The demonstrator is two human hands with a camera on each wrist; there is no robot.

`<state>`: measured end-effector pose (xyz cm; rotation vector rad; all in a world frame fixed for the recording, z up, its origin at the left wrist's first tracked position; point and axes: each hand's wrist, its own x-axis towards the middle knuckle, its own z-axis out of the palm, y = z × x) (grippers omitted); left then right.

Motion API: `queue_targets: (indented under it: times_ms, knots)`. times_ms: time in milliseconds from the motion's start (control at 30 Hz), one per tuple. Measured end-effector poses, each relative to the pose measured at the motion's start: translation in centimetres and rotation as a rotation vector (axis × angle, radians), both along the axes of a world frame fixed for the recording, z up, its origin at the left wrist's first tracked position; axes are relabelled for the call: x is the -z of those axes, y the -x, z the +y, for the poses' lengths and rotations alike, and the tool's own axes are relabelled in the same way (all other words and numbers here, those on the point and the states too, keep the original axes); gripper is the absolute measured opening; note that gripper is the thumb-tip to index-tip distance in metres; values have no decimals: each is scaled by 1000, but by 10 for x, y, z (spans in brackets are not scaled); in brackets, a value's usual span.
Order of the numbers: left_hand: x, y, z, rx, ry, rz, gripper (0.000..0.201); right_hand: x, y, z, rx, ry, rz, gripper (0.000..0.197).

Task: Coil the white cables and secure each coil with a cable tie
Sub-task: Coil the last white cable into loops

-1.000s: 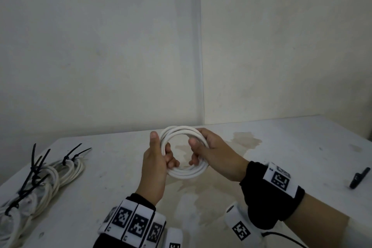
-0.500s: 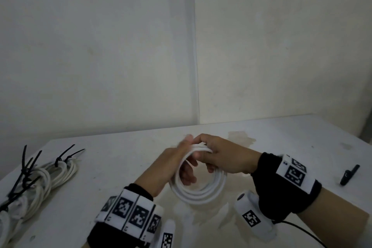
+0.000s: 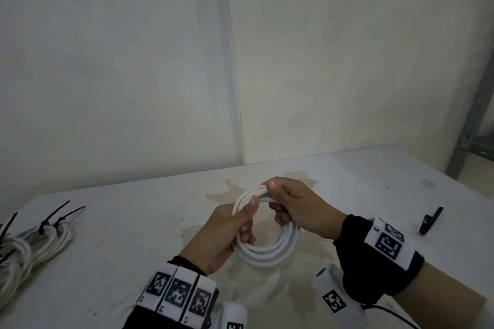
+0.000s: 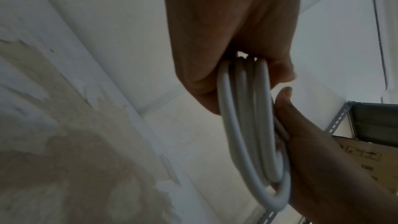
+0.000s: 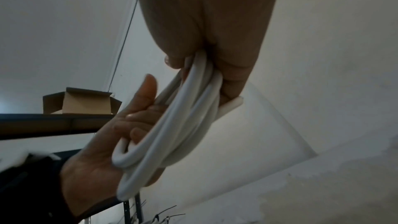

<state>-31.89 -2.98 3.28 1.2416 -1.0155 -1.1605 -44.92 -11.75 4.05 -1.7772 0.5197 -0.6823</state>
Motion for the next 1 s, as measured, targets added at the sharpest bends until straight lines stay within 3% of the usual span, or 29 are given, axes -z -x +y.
queue_targets:
  times_ms: [167, 267, 333, 467, 733, 900, 1000]
  knots:
    - [-3, 11, -7, -45, -2, 106, 29, 1, 11, -8, 105, 216, 114, 44]
    - [-3, 15, -10, -55, 6, 175, 42, -6, 17, -8, 82, 34, 199, 60]
    - [-3, 17, -13, -60, 5, 197, 42, -8, 18, -6, 91, -46, 149, 65]
    - [-4, 17, -14, -33, 10, 153, 39, -10, 16, -4, 165, -39, 51, 58]
    - [-1, 18, -17, -57, 32, -67, 31, -2, 15, -5, 323, 37, 67, 49]
    - [-1, 31, -22, -71, 46, 83, 38, 2, 16, -6, 400, 97, 41, 51]
    - [1, 36, -28, -111, 25, 74, 42, 7, 21, -5, 393, 84, 40, 51]
